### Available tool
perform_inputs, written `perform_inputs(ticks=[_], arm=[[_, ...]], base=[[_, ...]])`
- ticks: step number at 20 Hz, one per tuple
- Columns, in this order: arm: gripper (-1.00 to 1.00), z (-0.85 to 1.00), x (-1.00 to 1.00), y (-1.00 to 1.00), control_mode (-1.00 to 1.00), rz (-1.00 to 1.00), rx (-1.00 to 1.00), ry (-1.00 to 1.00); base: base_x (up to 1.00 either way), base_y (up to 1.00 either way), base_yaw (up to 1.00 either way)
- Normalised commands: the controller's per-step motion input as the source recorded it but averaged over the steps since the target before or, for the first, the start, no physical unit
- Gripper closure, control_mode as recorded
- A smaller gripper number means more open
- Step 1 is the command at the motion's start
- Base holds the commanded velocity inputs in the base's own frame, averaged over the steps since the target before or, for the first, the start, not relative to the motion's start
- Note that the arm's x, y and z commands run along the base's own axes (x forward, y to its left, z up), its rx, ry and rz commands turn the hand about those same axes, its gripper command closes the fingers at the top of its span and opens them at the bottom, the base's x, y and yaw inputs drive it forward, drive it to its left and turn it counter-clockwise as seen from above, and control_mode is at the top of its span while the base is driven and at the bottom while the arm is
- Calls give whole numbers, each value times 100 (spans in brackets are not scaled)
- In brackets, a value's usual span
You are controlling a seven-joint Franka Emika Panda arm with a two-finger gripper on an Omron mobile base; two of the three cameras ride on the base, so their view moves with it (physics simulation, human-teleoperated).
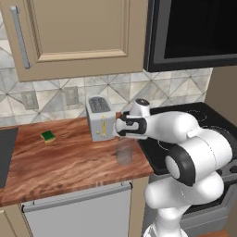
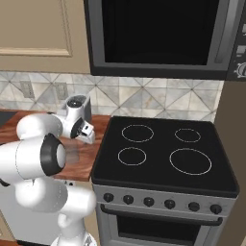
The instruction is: Move the glass cup from next to the sink to the open cabinet. Then, move the bowl with the squash to the fridge to clear the area for faucet cleaning.
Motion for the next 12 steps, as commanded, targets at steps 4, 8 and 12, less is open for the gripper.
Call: perform_inputs(ticks=[4, 8, 12], arm=[[-100, -6, 0, 0, -100, 0, -10, 2], [-100, 4, -20, -1, -100, 0, -1, -1], [-100, 50, -34, 0, -100, 0, 0, -9]], base=[[0, 0, 0], [0, 0, 0], [0, 0, 0]])
